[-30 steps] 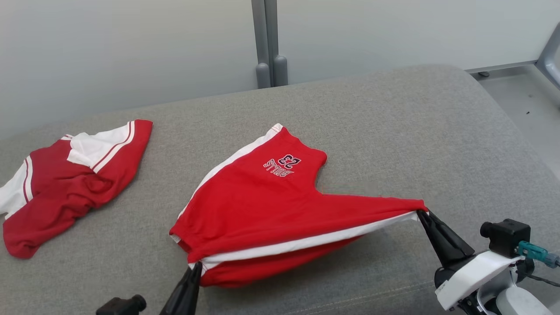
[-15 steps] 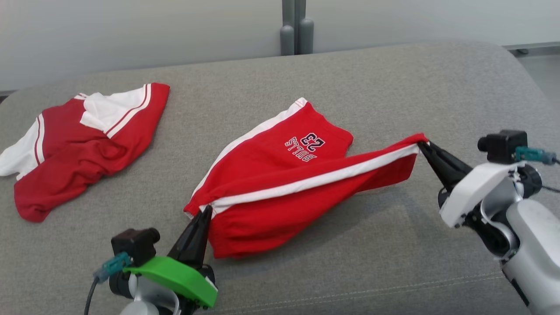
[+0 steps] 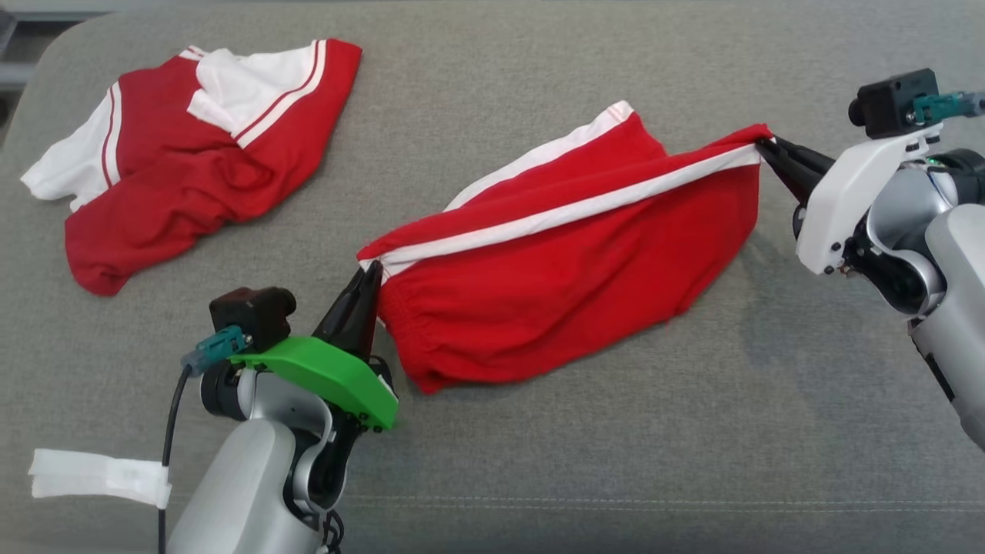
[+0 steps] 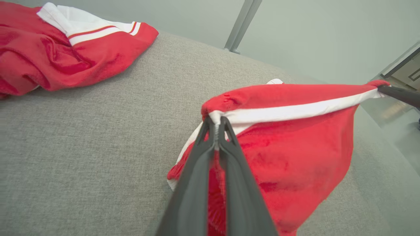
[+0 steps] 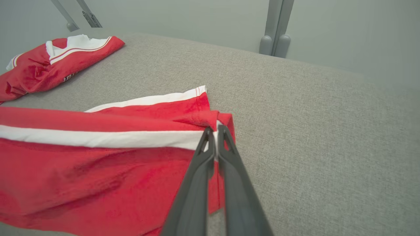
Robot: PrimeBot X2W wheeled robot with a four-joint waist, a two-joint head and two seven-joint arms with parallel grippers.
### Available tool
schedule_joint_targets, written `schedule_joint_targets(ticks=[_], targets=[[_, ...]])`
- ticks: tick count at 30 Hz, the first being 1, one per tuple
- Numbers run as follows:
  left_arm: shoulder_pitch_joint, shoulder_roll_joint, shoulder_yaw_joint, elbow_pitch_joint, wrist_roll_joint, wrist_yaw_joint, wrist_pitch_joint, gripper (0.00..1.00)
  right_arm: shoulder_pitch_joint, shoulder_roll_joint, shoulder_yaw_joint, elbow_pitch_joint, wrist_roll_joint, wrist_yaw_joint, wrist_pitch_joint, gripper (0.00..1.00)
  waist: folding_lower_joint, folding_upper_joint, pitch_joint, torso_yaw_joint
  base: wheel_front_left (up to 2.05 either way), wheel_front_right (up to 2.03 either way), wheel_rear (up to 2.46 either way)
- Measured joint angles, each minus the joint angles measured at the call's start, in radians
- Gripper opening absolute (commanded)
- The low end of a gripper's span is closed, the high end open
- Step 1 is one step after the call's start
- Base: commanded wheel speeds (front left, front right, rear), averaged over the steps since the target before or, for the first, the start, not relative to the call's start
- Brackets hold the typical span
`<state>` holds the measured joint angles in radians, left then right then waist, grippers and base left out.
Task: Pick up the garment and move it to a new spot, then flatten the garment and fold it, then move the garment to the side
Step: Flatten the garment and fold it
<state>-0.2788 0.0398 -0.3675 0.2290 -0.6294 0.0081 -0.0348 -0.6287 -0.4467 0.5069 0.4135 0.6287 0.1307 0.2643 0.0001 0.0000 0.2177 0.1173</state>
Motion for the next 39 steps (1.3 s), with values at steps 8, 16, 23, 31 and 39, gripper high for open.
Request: schedule_joint_targets(ticks=[8,16,23,31,39], targets=[[-0.083,-0.004,-0.031,0.054,-0.040,0.024,0.009,0.00,-0.118,-0.003,0.061,0.066,0.007,0.000,0.072,0.00,0.0000,0.0000,0.086,0.081,0.00,0.00,0.00],[-0.127,-0.007,-0.085,0.075,-0.129,0.036,-0.004,0.48,-0.201,-0.002,0.111,0.140,0.006,0.000,0.091,0.47,0.0000,0.0000,0.146,0.145,0.00,0.00,0.00],[-0.156,-0.007,-0.117,0.084,-0.179,0.045,-0.041,1.00,-0.256,0.005,0.095,0.204,0.006,0.000,0.051,1.00,0.0000,0.0000,0.167,0.162,0.00,0.00,0.00],[-0.169,-0.007,-0.121,0.088,-0.194,0.055,-0.107,1.00,-0.288,0.009,0.080,0.260,0.041,0.000,0.000,1.00,0.0000,0.0000,0.166,0.157,0.00,0.00,0.00],[-0.168,-0.007,-0.122,0.083,-0.194,0.056,-0.158,1.00,-0.227,0.025,0.113,0.316,0.173,0.000,0.065,1.00,0.0000,0.0000,0.151,0.153,0.00,0.00,0.00]])
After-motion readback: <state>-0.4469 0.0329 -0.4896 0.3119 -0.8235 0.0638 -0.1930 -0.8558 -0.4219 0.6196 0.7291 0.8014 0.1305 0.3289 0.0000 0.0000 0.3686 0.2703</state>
